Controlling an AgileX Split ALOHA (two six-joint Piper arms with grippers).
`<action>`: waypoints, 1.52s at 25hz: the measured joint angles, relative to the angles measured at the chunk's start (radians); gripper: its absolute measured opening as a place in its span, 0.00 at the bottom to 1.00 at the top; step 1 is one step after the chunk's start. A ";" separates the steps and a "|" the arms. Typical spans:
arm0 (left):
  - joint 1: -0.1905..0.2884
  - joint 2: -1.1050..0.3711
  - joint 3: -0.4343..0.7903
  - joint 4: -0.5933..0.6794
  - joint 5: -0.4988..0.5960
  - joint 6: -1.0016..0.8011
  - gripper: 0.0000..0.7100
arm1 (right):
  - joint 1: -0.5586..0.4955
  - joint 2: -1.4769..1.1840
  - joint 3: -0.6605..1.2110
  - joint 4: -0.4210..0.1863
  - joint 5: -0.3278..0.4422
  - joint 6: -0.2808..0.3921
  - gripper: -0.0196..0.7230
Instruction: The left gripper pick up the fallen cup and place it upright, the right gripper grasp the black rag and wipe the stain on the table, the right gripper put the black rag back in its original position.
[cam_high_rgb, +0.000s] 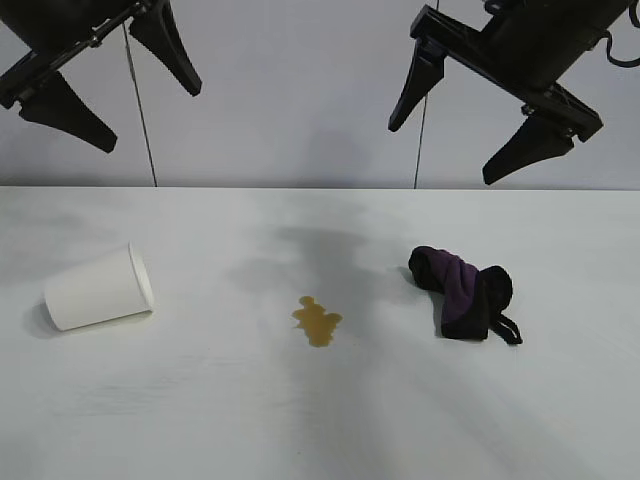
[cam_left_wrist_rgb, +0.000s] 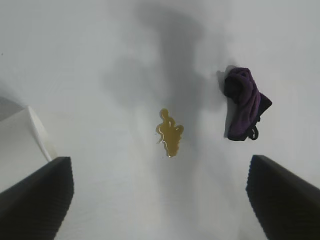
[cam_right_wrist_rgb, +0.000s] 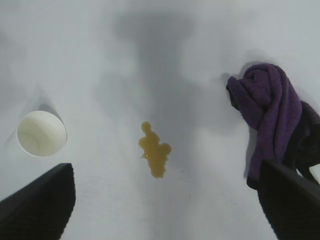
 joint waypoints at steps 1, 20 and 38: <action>-0.003 0.000 -0.003 0.008 0.023 0.075 0.95 | 0.000 0.000 0.000 0.000 0.001 0.000 0.95; -0.165 0.000 0.264 0.491 -0.206 0.745 0.95 | 0.000 0.000 0.000 -0.003 0.010 -0.007 0.95; -0.165 0.065 0.384 0.467 -0.515 0.769 0.92 | 0.000 0.000 0.000 -0.003 0.013 -0.007 0.95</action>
